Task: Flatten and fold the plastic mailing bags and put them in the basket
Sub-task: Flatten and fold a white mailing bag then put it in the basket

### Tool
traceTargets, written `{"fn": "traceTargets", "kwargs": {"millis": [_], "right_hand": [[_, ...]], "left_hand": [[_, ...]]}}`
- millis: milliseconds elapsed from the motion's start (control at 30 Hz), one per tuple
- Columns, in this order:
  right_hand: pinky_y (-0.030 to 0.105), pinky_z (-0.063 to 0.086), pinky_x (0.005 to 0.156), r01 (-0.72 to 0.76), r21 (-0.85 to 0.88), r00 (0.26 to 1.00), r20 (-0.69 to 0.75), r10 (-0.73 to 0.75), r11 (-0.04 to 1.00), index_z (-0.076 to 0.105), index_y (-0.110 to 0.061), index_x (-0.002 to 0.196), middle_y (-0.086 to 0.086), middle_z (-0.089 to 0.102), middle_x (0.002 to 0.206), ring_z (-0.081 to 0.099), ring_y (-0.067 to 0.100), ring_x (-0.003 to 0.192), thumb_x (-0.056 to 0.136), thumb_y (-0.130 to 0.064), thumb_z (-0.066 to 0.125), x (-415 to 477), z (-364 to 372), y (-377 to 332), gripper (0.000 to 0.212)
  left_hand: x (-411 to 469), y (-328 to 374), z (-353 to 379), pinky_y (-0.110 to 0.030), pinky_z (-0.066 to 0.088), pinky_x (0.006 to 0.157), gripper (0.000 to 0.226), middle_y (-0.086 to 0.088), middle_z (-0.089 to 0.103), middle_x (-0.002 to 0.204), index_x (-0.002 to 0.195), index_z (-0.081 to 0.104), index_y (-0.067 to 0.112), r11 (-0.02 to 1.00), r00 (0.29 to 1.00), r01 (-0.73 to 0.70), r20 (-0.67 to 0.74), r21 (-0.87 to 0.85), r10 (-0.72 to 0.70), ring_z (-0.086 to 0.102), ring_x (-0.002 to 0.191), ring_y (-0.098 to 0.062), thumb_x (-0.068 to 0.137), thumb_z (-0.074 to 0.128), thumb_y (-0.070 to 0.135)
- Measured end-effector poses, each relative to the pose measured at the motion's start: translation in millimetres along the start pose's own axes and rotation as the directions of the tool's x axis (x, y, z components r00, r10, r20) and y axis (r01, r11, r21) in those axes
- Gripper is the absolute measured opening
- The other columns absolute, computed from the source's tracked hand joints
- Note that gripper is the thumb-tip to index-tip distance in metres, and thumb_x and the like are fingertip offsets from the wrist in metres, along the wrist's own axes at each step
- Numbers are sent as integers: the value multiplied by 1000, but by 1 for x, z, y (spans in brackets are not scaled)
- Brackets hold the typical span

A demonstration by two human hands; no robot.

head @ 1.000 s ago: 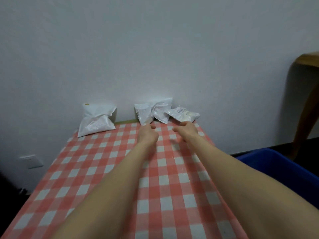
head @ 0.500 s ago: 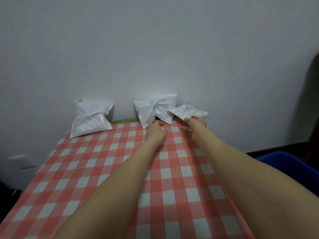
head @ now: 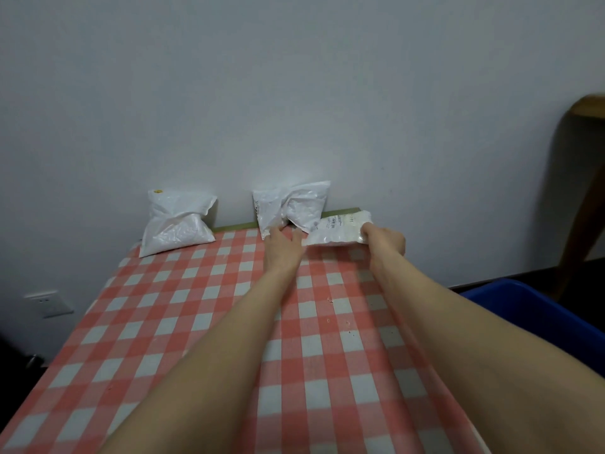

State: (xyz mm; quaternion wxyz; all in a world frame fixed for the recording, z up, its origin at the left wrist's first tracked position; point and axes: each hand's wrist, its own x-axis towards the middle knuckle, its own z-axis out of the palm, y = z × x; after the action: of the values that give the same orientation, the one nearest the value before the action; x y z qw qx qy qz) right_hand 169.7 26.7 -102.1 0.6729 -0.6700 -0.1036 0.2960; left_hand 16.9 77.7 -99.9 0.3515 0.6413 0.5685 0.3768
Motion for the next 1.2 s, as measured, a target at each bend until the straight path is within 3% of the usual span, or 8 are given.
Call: {"fn": "traceTargets", "kwargs": {"millis": [167,367,500,600,733,833,967,1200], "right_hand": [[38,52,70,22,9,994,105,-22,1000,53,-11,65,12,60,79,58,24,73,74,1,62,-20,-29,-3,17],[37,52,84,133,-174,943,324,-71,976,55,-16,78,5,61,82,61,22,85,79,4,62,-47,-58,1,21],[33,51,75,158,-232,911,409,-51,960,56,-15,86,6,61,89,57,18,81,76,6,62,-69,-70,0,24],[25,47,63,154,-201,923,378,-68,967,53,-12,92,2,55,83,52,11,71,78,10,57,-80,-81,-5,27],[32,48,69,98,-124,941,334,-52,987,53,-14,94,5,58,87,57,16,75,77,8,56,-83,-89,-5,28],[35,52,83,49,-80,935,355,-17,996,57,-7,114,11,64,104,64,25,93,78,-1,63,-78,-92,-4,37],[51,42,106,4,-344,842,508,183,939,57,-13,126,6,61,127,57,29,118,53,-62,85,-73,-104,9,92],[32,58,64,124,-404,861,498,105,906,57,-2,123,15,68,116,66,24,87,96,-13,58,-88,-105,11,30]], "left_hand": [[-26,4,-11,-42,37,105,70,-9,39,145,145,29,12,987,995,82,-43,-140,-89,43,129,-30,91,52,48],[-63,2,-23,-49,42,102,84,-7,49,140,141,39,14,1000,998,12,68,13,-13,51,122,-30,80,47,71],[-90,9,-23,-35,55,71,59,-2,68,106,112,63,13,998,992,40,123,-50,-34,66,82,-24,83,56,63],[-100,14,-19,-41,54,83,28,-8,71,97,93,67,17,994,998,44,39,-100,-41,68,89,-28,87,63,44],[-108,22,-17,-43,49,95,47,-8,65,121,128,59,15,984,995,74,-49,-162,-83,62,108,-29,89,62,39],[-110,23,-16,-38,46,98,48,-8,60,128,131,56,12,985,993,63,-90,-161,-78,58,114,-29,92,58,39],[-113,23,-20,-33,43,85,41,-9,58,129,129,56,10,977,980,93,-157,-190,-124,57,112,-29,96,52,35],[-114,12,-30,-33,51,75,42,-7,62,117,120,55,10,978,984,165,-39,-129,-171,62,94,-24,89,61,38]]}}
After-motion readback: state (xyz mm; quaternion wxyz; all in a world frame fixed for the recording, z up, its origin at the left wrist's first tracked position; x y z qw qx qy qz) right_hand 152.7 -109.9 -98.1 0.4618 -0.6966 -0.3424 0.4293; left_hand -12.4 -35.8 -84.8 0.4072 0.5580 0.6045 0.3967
